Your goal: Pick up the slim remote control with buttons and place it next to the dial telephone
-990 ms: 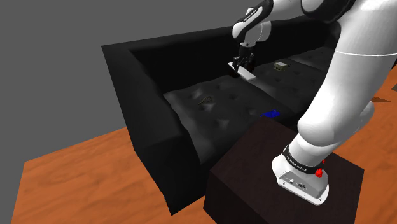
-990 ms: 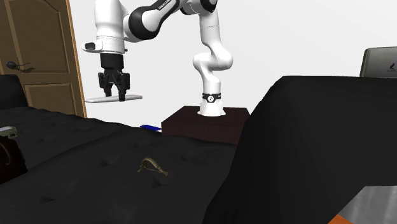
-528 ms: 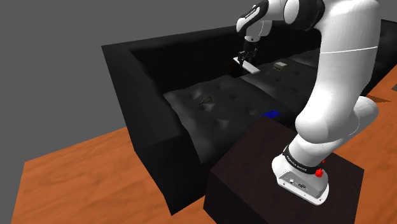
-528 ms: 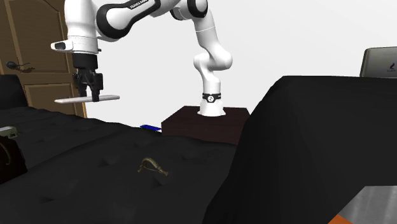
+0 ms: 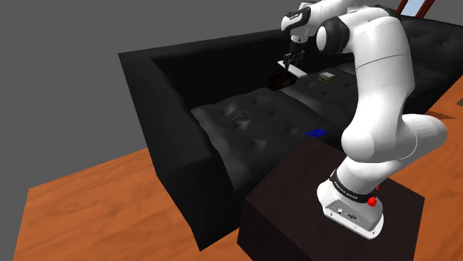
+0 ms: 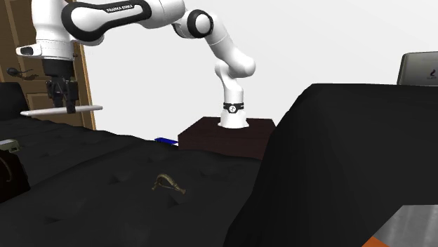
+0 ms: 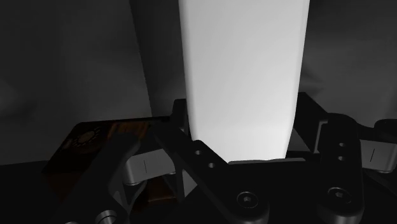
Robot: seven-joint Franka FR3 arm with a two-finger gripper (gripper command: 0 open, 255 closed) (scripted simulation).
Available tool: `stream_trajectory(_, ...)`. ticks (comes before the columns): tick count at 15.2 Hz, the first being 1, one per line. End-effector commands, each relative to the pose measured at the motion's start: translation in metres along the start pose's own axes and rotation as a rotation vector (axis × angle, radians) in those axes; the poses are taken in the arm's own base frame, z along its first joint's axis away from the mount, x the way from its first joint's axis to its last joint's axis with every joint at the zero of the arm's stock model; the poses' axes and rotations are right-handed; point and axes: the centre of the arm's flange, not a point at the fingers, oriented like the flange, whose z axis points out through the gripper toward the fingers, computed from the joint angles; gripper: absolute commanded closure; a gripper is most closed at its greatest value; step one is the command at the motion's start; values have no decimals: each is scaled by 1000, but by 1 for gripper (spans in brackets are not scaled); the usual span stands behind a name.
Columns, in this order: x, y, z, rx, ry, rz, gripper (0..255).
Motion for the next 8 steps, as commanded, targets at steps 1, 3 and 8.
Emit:
stream_trajectory(1, 14, 22, -3, 0, 0, -1, 255)
stream_trajectory(3, 15, 24, 3, 0, 0, -1, 255)
stream_trajectory(8, 14, 23, 29, 0, 0, -1, 255)
